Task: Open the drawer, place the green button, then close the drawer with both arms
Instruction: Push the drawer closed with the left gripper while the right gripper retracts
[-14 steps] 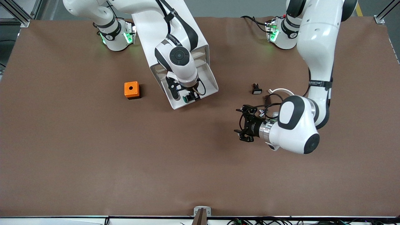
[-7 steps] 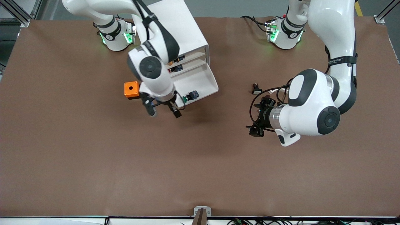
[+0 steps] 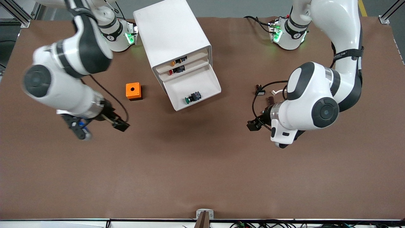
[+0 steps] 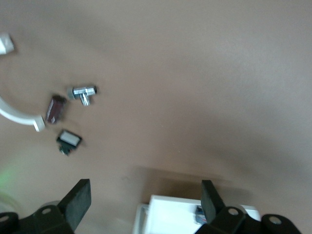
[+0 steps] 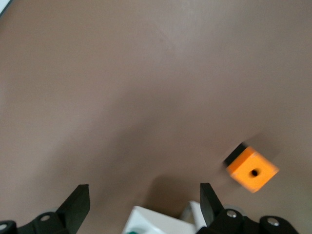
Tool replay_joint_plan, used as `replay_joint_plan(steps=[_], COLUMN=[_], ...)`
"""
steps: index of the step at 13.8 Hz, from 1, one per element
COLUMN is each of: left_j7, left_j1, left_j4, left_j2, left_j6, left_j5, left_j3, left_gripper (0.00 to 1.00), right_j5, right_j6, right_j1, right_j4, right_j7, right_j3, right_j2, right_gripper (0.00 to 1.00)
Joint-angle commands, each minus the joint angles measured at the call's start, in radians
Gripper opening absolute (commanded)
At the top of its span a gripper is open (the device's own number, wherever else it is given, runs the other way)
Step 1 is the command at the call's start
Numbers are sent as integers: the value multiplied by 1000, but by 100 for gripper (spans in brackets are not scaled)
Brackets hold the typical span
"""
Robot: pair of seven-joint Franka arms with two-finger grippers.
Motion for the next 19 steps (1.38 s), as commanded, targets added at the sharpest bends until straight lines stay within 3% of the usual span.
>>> replay_joint_plan(steps=[1,4,7,10,12,14,19], left_j7=[55,55,71,139,175,175,173], left_j1=[-108,-160,-168,-169,-162,-175,-183], left_j4=[-34,-39,-94,-202,-267,-266,-266], left_j2=[8,55,83,85,83,109,138], left_j6=[118,202,297,399,400,417,446], left_j5=[118,109,112,111,106,91,69], left_j3=[-6,-16,-83,-143,-148,-154,-194], left_gripper=[99,99,100,100,100,100,100], right_j5=[14,2,-13,-35,-58,-64,-105], right_j6=[-59,-102,-133,-161,-222,-297,-261], right_j1=[-87,-170,-177,-180,-180,-196,-210], right_j4=[-23,-23,-23,-34,-32,-20,9], right_j7=[-151,-404,-713,-760,-764,-766,-763], right_j3=[19,6,-84,-124,-124,-130,-116], right_j2=[-82,-125,-153,-203,-249,-257,-236], right_gripper=[100,100,100,100,100,100,100])
